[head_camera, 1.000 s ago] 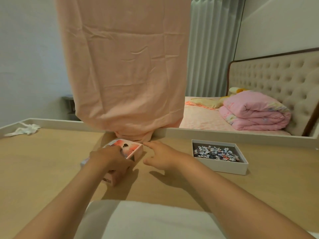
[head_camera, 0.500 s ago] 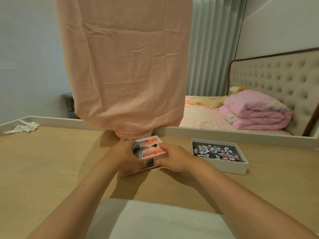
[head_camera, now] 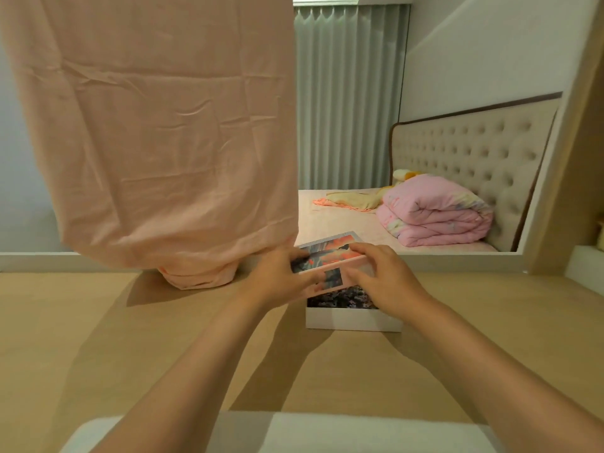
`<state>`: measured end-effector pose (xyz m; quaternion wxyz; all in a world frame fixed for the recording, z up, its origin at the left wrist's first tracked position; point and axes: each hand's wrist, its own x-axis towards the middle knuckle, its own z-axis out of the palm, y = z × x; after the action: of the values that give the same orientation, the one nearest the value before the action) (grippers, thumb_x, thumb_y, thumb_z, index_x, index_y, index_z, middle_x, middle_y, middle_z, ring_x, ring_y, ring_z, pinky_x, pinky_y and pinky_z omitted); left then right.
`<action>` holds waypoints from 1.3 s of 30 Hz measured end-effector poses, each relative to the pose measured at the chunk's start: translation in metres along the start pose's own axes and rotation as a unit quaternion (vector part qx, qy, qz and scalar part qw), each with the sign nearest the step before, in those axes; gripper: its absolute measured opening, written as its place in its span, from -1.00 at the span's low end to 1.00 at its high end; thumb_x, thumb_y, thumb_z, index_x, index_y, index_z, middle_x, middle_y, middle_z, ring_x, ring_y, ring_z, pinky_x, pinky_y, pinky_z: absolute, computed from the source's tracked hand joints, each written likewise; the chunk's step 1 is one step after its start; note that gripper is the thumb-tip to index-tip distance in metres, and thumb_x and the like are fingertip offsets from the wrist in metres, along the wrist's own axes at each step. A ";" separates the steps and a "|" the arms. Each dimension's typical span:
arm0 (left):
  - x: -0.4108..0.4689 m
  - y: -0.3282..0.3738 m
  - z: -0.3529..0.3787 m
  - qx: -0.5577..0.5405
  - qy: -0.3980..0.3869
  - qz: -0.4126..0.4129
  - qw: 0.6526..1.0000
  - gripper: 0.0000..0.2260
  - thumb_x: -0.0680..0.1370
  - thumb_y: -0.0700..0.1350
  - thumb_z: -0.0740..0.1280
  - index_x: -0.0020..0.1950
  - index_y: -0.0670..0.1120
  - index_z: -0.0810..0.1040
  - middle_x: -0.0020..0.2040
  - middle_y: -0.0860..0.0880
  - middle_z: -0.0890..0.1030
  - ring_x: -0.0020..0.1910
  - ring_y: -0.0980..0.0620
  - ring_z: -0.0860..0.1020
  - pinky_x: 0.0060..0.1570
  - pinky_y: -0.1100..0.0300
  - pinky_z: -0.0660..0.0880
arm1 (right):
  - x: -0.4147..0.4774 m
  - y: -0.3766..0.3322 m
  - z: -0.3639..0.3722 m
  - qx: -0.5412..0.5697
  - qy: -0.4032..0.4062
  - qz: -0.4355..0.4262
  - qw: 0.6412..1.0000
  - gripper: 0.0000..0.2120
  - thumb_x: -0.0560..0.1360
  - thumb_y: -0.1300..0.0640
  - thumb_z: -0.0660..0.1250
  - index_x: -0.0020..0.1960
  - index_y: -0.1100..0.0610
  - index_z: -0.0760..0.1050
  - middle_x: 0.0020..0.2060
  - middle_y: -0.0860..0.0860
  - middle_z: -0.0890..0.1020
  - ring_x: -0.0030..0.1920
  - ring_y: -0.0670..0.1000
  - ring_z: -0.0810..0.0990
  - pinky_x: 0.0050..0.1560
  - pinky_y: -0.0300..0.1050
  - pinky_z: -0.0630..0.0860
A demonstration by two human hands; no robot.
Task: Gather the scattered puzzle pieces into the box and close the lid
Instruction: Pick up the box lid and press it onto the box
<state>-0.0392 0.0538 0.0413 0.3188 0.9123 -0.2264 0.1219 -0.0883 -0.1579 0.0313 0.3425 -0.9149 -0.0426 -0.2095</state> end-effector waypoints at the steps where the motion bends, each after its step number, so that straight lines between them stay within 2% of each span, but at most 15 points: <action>1: 0.002 0.004 0.010 -0.010 -0.012 0.003 1.000 -0.50 0.41 0.27 0.42 0.27 0.05 0.58 0.06 0.14 0.63 -0.11 0.22 0.57 -0.19 0.28 0.52 | -0.004 0.010 -0.004 -0.004 0.004 0.007 1.000 -0.55 0.55 0.02 0.38 0.42 -0.12 0.41 0.27 0.01 0.44 0.19 -0.02 0.47 0.15 -0.23 0.35; 4: 0.008 0.014 0.029 -0.019 -0.032 0.016 0.999 -0.53 0.40 0.28 0.42 0.21 0.06 0.61 0.04 0.15 0.62 -0.08 0.19 0.58 -0.06 0.10 0.59 | -0.015 0.038 -0.008 -0.006 0.015 0.022 1.000 -0.54 0.54 0.09 0.39 0.42 -0.07 0.44 0.26 0.03 0.46 0.20 -0.02 0.49 0.12 -0.29 0.32; 6: 0.011 0.018 0.037 -0.028 -0.028 0.029 0.999 -0.59 0.44 0.20 0.45 0.19 0.02 0.63 0.04 0.17 0.60 -0.07 0.19 0.57 -0.05 0.13 0.58 | -0.020 0.049 -0.008 0.010 0.029 0.030 0.999 -0.55 0.54 0.10 0.39 0.41 -0.09 0.44 0.22 0.00 0.46 0.14 -0.05 0.48 0.05 -0.34 0.34; 9: 0.012 0.018 0.047 -0.041 -0.007 0.028 0.999 -0.48 0.41 0.20 0.48 0.30 0.01 0.57 0.23 0.17 0.47 0.14 0.17 0.52 0.08 0.31 0.47 | -0.024 0.061 -0.007 0.018 0.043 0.034 0.998 -0.56 0.55 0.08 0.38 0.41 -0.10 0.44 0.19 -0.03 0.45 0.13 -0.05 0.50 0.10 -0.27 0.38; 11: 0.010 0.013 0.052 -0.070 0.003 0.011 0.998 -0.44 0.39 0.20 0.50 0.32 0.00 0.54 0.26 0.12 0.48 0.10 0.19 0.53 0.01 0.42 0.44 | -0.026 0.063 -0.006 0.026 0.039 0.038 0.998 -0.56 0.56 0.08 0.36 0.42 -0.10 0.43 0.22 -0.03 0.44 0.16 -0.04 0.50 0.19 -0.20 0.42; 13: 0.008 0.010 0.056 -0.111 0.008 -0.003 0.994 -0.49 0.40 0.12 0.53 0.29 -0.03 0.55 0.16 0.09 0.56 -0.05 0.26 0.55 -0.18 0.51 0.44 | -0.027 0.065 -0.003 0.038 0.038 0.040 0.998 -0.56 0.57 0.08 0.34 0.43 -0.11 0.42 0.25 -0.02 0.42 0.17 -0.04 0.48 0.22 -0.18 0.42; 15: 0.008 0.007 0.061 -0.133 0.025 -0.006 0.991 -0.51 0.40 0.08 0.54 0.28 -0.02 0.56 0.13 0.10 0.56 -0.07 0.30 0.53 -0.21 0.54 0.43 | -0.027 0.067 -0.002 0.037 0.039 0.037 0.998 -0.56 0.57 0.08 0.34 0.44 -0.12 0.41 0.25 -0.02 0.42 0.17 -0.05 0.48 0.19 -0.23 0.39; 17: 0.007 0.005 0.065 -0.137 0.042 -0.001 0.990 -0.51 0.41 0.09 0.53 0.30 -0.01 0.56 0.14 0.13 0.54 0.02 0.25 0.54 -0.09 0.50 0.44 | -0.028 0.068 -0.001 0.035 0.042 0.032 0.998 -0.56 0.58 0.08 0.33 0.44 -0.12 0.40 0.24 -0.02 0.42 0.16 -0.05 0.48 0.15 -0.26 0.37; 19: 0.007 0.003 0.068 -0.136 0.050 -0.001 0.989 -0.47 0.41 0.13 0.51 0.33 -0.01 0.55 0.22 0.12 0.53 0.16 0.16 0.53 0.11 0.34 0.45 | -0.029 0.068 -0.001 0.029 0.046 0.028 0.998 -0.57 0.60 0.07 0.31 0.45 -0.12 0.39 0.24 -0.03 0.41 0.16 -0.06 0.47 0.12 -0.27 0.35; 21: 0.008 0.001 0.069 -0.134 0.049 -0.003 0.990 -0.44 0.40 0.16 0.50 0.35 0.00 0.54 0.28 0.12 0.53 0.19 0.15 0.52 0.18 0.24 0.46 | -0.030 0.067 0.001 0.029 0.052 0.030 0.998 -0.58 0.61 0.07 0.29 0.45 -0.11 0.39 0.24 -0.04 0.40 0.16 -0.07 0.46 0.12 -0.28 0.33; 28: 0.012 -0.003 0.073 -0.132 0.018 0.006 0.991 -0.37 0.36 0.26 0.48 0.37 0.02 0.54 0.29 0.14 0.52 0.16 0.15 0.55 0.14 0.15 0.56 | -0.035 0.069 0.004 0.012 0.074 0.040 0.996 -0.58 0.58 0.11 0.32 0.42 -0.07 0.43 0.25 -0.02 0.43 0.11 -0.12 0.43 0.09 -0.34 0.29; 32: 0.010 0.001 0.074 -0.115 0.017 0.007 0.993 -0.40 0.41 0.21 0.47 0.38 0.00 0.52 0.29 0.13 0.48 0.14 0.16 0.51 0.09 0.26 0.52 | -0.036 0.072 0.003 0.016 0.069 0.055 0.996 -0.60 0.55 0.09 0.36 0.38 -0.08 0.47 0.25 0.00 0.46 0.15 -0.06 0.49 0.15 -0.26 0.35; 34: 0.009 0.001 0.073 -0.101 0.001 0.007 0.995 -0.44 0.42 0.28 0.42 0.34 0.05 0.53 0.23 0.16 0.48 0.09 0.18 0.52 0.05 0.26 0.52 | -0.037 0.072 0.001 0.015 0.059 0.064 0.996 -0.66 0.56 0.02 0.34 0.33 -0.12 0.49 0.25 -0.01 0.45 0.12 -0.04 0.51 0.15 -0.20 0.40; 36: 0.012 0.003 0.067 -0.062 -0.021 -0.001 0.998 -0.51 0.47 0.38 0.24 0.26 0.13 0.57 0.20 0.16 0.50 0.06 0.15 0.52 0.06 0.16 0.53 | -0.033 0.068 -0.005 0.008 0.046 0.092 0.995 -0.71 0.56 -0.15 0.27 0.26 -0.17 0.51 0.28 -0.05 0.39 0.14 -0.02 0.52 0.16 -0.12 0.44; 39: 0.034 0.007 0.057 0.021 -0.037 -0.007 0.999 -0.48 0.55 0.37 0.02 0.26 0.14 0.57 0.27 0.11 0.50 0.12 0.04 0.51 0.08 -0.01 0.53 | -0.010 0.061 -0.017 -0.055 0.038 0.101 0.993 -0.61 0.56 -0.28 0.15 0.31 -0.19 0.47 0.42 -0.03 0.28 0.35 0.05 0.41 0.36 0.01 0.37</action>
<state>-0.0089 0.0017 0.0134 0.2919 0.9241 -0.2296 0.0902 -0.0901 -0.2152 0.0013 0.3127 -0.9232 0.0748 -0.2107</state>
